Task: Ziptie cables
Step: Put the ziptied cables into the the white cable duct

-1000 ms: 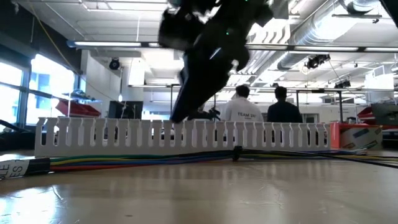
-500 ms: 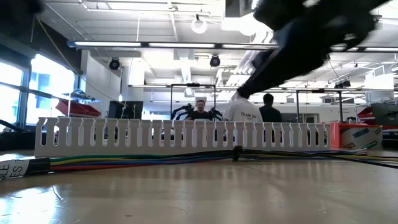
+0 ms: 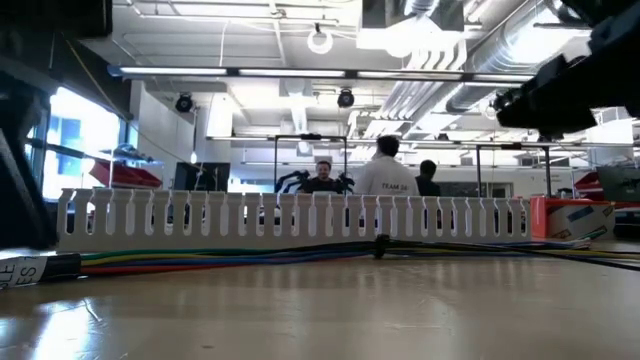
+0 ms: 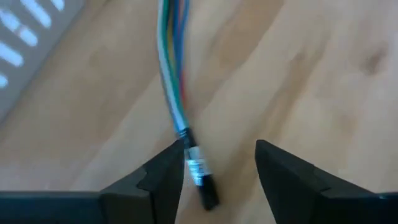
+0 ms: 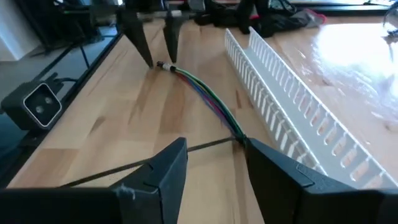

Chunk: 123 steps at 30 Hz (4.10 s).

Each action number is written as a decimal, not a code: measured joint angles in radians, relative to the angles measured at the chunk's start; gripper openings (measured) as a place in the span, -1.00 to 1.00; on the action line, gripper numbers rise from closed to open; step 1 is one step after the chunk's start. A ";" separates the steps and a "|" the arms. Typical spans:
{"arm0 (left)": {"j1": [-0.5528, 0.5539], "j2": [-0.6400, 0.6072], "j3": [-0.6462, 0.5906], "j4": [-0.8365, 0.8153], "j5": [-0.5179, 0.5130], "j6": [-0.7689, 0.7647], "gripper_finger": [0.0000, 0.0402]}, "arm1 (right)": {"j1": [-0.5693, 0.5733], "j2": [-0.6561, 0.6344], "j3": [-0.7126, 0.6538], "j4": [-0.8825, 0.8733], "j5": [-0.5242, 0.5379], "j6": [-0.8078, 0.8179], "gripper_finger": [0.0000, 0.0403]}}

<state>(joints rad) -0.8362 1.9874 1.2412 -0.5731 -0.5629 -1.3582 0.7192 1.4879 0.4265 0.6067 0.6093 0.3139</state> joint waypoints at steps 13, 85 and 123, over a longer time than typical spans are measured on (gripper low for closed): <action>0.038 0.060 0.003 0.008 0.119 -0.017 -0.59 | 0.096 0.000 0.005 0.080 0.010 -0.076 -0.26; 0.006 0.053 0.396 -0.997 -0.145 0.479 -1.00 | -0.074 0.252 0.410 -0.652 0.740 -0.764 -1.00; 0.106 0.052 0.119 -0.956 0.081 0.652 -0.09 | -0.162 0.252 0.410 -0.723 0.429 -0.569 -1.00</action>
<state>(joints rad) -0.7302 2.0391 1.3603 -1.5288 -0.4820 -0.7060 0.5573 1.7397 0.8368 -0.1167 1.0380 -0.2547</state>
